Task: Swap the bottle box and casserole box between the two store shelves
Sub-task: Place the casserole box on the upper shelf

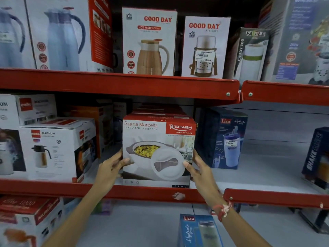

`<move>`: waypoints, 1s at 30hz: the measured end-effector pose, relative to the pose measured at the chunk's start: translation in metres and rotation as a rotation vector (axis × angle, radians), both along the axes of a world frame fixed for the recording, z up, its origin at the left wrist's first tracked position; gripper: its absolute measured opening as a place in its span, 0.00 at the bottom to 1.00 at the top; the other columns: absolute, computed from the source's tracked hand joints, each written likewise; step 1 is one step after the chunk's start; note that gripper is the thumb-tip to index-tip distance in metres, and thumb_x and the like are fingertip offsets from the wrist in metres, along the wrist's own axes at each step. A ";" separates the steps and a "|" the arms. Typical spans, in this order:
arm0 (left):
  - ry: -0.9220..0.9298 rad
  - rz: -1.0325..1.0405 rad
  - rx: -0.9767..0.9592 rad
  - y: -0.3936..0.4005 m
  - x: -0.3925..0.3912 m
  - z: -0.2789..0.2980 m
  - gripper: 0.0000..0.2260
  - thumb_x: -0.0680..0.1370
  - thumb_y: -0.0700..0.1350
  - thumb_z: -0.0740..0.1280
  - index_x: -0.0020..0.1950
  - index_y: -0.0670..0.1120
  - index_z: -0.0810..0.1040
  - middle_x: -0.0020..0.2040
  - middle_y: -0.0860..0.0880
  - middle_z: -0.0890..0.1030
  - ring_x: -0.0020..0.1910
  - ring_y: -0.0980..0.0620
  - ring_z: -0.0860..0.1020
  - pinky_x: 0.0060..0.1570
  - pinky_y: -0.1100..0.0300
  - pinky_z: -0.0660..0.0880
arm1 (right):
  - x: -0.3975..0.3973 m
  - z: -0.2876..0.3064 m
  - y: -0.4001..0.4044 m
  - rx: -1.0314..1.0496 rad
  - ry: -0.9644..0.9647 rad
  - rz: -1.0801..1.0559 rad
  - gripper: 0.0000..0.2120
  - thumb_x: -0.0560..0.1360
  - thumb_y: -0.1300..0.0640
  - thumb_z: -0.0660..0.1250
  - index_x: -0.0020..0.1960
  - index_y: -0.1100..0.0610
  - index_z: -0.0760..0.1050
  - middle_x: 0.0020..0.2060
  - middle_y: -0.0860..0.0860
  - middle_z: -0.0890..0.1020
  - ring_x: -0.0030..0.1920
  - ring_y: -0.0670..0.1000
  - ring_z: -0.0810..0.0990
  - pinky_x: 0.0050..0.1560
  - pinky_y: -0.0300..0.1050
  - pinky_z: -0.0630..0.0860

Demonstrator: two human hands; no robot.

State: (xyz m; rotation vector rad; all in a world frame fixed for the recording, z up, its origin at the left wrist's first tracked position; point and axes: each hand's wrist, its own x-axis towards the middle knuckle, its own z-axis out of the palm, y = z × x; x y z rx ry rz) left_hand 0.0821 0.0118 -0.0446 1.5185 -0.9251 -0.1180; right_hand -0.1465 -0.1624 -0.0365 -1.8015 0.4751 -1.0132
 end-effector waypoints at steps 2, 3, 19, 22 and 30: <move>0.002 0.003 0.000 0.000 0.000 -0.003 0.19 0.77 0.44 0.67 0.61 0.65 0.72 0.39 0.70 0.84 0.45 0.72 0.80 0.36 0.70 0.80 | -0.001 -0.002 0.000 -0.011 -0.010 0.013 0.29 0.78 0.52 0.66 0.76 0.46 0.61 0.74 0.45 0.69 0.74 0.51 0.66 0.71 0.62 0.68; -0.004 0.004 0.000 0.000 0.000 -0.004 0.19 0.77 0.44 0.67 0.61 0.65 0.71 0.39 0.69 0.84 0.45 0.72 0.80 0.36 0.70 0.80 | -0.001 -0.003 0.000 -0.018 -0.011 0.013 0.29 0.78 0.52 0.66 0.76 0.46 0.60 0.74 0.45 0.69 0.74 0.50 0.66 0.71 0.62 0.68; -0.224 0.338 -0.064 0.020 -0.029 -0.015 0.21 0.78 0.54 0.62 0.68 0.46 0.74 0.63 0.46 0.80 0.62 0.48 0.78 0.61 0.54 0.73 | -0.013 -0.016 0.009 -0.138 -0.050 -0.175 0.31 0.74 0.40 0.64 0.74 0.41 0.59 0.69 0.47 0.71 0.65 0.41 0.72 0.58 0.34 0.73; -0.339 0.365 -0.182 0.026 -0.056 -0.023 0.14 0.79 0.47 0.63 0.62 0.45 0.77 0.58 0.49 0.81 0.55 0.53 0.79 0.54 0.62 0.77 | -0.034 -0.029 0.020 -0.235 -0.047 -0.190 0.20 0.77 0.42 0.63 0.68 0.42 0.68 0.62 0.45 0.76 0.62 0.40 0.74 0.59 0.40 0.75; -0.063 0.058 -0.010 0.011 -0.133 -0.116 0.06 0.75 0.50 0.67 0.51 0.57 0.78 0.48 0.55 0.83 0.47 0.57 0.82 0.44 0.68 0.78 | -0.092 -0.120 0.034 -0.245 -0.015 -0.303 0.11 0.77 0.48 0.66 0.58 0.48 0.72 0.55 0.48 0.75 0.59 0.48 0.74 0.60 0.48 0.73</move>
